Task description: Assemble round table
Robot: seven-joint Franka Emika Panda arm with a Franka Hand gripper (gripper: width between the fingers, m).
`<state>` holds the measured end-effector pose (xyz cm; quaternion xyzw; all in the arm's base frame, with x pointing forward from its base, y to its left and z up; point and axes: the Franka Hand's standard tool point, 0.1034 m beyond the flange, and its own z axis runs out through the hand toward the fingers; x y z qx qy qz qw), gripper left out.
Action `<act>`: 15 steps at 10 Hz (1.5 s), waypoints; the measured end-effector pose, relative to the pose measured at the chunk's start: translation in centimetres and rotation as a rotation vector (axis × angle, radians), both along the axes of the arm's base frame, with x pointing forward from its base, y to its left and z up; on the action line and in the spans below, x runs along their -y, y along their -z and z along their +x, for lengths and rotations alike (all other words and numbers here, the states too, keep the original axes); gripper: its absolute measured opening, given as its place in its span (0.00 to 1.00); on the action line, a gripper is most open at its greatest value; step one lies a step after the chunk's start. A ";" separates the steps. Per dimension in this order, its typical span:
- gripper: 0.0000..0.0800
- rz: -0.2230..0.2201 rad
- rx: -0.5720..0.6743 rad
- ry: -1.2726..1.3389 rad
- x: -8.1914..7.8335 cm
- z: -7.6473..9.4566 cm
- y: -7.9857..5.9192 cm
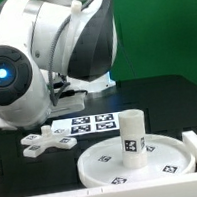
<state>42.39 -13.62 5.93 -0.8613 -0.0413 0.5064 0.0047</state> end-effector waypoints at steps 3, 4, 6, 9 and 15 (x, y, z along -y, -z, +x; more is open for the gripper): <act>0.81 -0.130 -0.004 0.088 0.4 -0.4 0.3; 0.81 -0.147 -0.005 0.102 0.4 0.0 -0.2; 0.81 -0.148 -0.003 0.100 0.5 0.0 -0.2; 0.81 -0.144 0.003 0.093 0.3 -0.2 0.4; 0.81 -0.169 0.016 0.099 0.3 -0.8 1.9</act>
Offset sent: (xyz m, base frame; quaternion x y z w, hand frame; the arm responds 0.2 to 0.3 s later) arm 0.0184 0.0048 0.0161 0.0335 -0.0044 0.0855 0.9958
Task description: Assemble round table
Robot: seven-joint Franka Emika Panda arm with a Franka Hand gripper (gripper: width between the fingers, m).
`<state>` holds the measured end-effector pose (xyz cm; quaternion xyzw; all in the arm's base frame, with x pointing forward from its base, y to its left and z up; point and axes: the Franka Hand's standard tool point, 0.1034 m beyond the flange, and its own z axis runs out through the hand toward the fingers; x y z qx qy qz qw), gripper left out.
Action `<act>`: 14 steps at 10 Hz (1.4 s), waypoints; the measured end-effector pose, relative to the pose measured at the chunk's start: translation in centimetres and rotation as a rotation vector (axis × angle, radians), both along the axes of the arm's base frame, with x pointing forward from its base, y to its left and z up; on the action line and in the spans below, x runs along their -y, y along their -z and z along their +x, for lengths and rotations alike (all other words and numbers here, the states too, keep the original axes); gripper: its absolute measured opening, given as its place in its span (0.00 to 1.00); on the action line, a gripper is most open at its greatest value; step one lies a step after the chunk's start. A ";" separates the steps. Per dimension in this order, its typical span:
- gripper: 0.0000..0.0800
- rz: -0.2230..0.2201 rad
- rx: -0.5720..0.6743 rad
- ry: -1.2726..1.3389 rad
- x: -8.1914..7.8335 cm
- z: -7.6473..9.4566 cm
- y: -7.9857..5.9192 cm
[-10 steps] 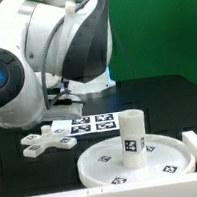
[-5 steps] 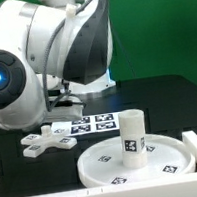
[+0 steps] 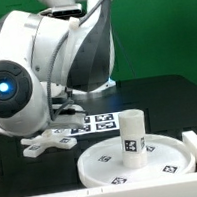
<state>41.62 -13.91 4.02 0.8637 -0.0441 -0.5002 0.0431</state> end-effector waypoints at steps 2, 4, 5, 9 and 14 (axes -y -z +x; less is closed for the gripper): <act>0.81 -0.001 -0.004 0.003 0.0 -0.5 0.3; 0.81 -0.005 -0.011 0.002 -0.4 -2.2 1.9; 0.81 -0.012 -0.024 0.006 -0.5 -2.7 2.3; 0.57 -0.015 -0.026 0.009 -0.5 -2.8 2.3; 0.26 -0.012 -0.030 0.010 -0.5 -2.8 2.2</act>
Offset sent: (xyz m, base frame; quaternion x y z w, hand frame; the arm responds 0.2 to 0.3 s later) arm -0.0329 0.0148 -0.0295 0.0048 0.0118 0.0167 0.9998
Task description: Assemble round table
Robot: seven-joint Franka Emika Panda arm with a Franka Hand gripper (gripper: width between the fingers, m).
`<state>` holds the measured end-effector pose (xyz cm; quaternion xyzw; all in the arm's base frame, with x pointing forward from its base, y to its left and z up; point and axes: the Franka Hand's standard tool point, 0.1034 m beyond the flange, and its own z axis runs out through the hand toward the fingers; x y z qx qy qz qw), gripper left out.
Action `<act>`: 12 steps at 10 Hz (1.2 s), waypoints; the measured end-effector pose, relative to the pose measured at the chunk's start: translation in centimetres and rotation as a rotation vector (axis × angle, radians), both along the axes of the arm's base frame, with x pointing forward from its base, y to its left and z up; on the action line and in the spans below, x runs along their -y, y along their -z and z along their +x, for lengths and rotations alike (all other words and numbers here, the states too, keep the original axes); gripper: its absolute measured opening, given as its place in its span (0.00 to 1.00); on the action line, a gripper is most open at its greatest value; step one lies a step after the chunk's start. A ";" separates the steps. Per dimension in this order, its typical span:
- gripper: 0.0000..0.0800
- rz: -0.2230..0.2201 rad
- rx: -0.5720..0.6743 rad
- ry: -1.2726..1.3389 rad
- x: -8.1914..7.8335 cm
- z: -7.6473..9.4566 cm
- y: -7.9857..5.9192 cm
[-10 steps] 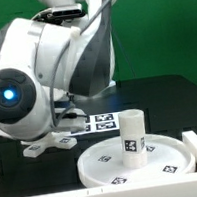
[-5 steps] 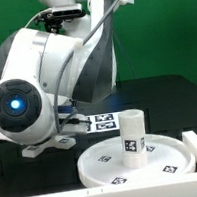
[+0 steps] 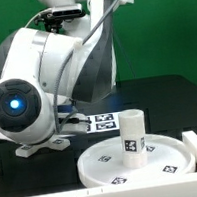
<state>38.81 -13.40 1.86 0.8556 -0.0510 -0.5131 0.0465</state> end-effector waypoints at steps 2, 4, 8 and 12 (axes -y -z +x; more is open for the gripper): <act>0.26 0.009 0.027 0.001 -0.2 0.9 -1.4; 0.26 0.029 0.059 0.002 -0.2 1.9 -3.4; 0.26 0.068 0.392 -0.169 -0.9 4.4 -5.2; 0.26 0.116 0.664 -0.124 -1.4 7.1 -8.1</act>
Offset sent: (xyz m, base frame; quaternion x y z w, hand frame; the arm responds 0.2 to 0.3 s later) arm 0.0092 -0.0020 0.0443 0.0012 0.0007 -0.0320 0.9995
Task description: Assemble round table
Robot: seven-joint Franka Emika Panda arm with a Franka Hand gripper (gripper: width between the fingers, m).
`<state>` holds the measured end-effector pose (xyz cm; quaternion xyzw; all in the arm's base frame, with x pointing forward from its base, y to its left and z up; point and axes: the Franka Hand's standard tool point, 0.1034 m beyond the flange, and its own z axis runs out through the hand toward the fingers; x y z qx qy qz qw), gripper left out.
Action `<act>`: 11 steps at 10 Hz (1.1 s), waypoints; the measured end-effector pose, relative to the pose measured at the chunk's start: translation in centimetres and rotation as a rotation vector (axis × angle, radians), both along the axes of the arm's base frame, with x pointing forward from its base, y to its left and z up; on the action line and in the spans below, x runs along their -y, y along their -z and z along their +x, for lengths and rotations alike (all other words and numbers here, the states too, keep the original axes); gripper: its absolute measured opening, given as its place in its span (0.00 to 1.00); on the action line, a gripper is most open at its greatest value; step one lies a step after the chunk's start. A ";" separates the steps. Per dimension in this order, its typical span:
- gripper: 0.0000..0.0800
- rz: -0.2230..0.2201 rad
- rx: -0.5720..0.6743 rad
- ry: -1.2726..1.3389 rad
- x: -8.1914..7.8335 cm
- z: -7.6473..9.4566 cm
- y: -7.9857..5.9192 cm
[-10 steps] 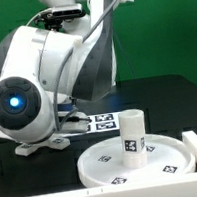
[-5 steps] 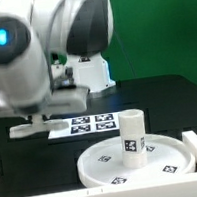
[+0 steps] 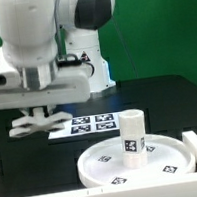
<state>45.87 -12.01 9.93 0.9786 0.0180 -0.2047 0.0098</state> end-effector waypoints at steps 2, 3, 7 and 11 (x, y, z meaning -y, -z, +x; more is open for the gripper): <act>0.26 -0.008 0.144 -0.021 -0.2 0.5 0.4; 0.26 -0.007 0.201 -0.023 -0.1 0.6 0.5; 0.26 0.008 0.433 0.010 -0.3 2.1 -0.4; 0.26 -0.110 0.698 -0.054 2.9 2.1 -1.1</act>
Offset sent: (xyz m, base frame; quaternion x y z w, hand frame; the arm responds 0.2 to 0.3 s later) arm 0.0000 0.0000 0.0000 0.0000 0.1296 0.0000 0.9916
